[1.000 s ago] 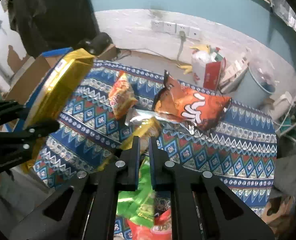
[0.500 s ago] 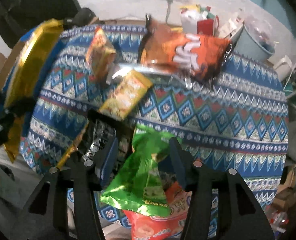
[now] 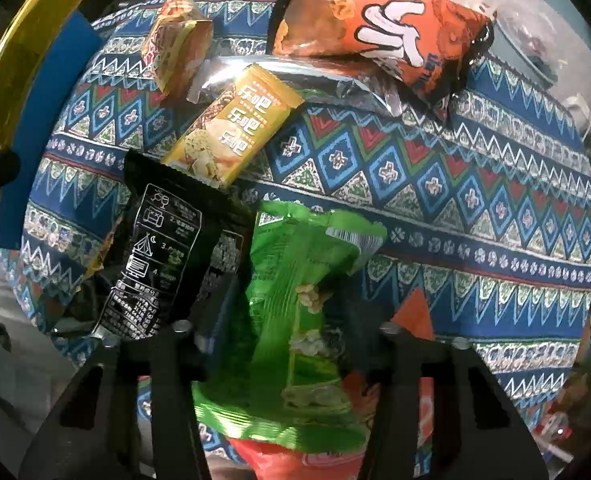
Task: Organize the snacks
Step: 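Lift the yellow pack with left tool while right tool regrips the green bag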
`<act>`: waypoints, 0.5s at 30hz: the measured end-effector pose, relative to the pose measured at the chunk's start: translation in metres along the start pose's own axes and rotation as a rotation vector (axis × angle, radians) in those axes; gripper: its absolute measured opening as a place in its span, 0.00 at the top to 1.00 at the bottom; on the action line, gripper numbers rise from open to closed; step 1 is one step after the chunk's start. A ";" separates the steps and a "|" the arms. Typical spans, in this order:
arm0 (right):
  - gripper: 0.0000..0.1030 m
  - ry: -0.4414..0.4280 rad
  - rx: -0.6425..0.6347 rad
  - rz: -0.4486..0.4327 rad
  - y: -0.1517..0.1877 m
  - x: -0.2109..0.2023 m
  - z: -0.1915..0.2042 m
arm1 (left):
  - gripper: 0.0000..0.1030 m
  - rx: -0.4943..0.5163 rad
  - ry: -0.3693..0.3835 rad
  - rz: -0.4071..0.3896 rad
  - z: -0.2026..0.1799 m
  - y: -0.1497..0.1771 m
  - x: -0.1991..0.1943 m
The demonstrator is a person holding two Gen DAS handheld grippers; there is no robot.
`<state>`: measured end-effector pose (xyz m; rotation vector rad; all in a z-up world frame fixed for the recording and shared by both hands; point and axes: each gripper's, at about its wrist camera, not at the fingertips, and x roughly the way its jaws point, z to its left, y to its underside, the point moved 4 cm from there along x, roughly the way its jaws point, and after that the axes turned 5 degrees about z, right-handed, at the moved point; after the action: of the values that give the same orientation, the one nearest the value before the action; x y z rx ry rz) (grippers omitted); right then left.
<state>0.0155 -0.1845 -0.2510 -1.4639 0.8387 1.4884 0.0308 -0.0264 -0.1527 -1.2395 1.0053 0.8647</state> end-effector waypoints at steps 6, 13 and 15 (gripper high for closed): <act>0.72 0.019 -0.020 -0.075 -0.004 -0.015 0.005 | 0.68 -0.008 0.002 -0.011 0.002 -0.002 -0.004; 0.73 0.021 -0.015 -0.183 -0.008 -0.048 0.003 | 0.68 -0.010 -0.008 -0.021 0.004 -0.001 -0.007; 0.73 0.027 -0.016 -0.207 -0.011 -0.058 0.003 | 0.68 -0.014 -0.011 -0.025 0.006 -0.002 -0.009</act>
<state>0.0207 -0.1848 -0.1925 -1.5366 0.6697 1.3263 0.0301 -0.0209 -0.1435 -1.2555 0.9745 0.8600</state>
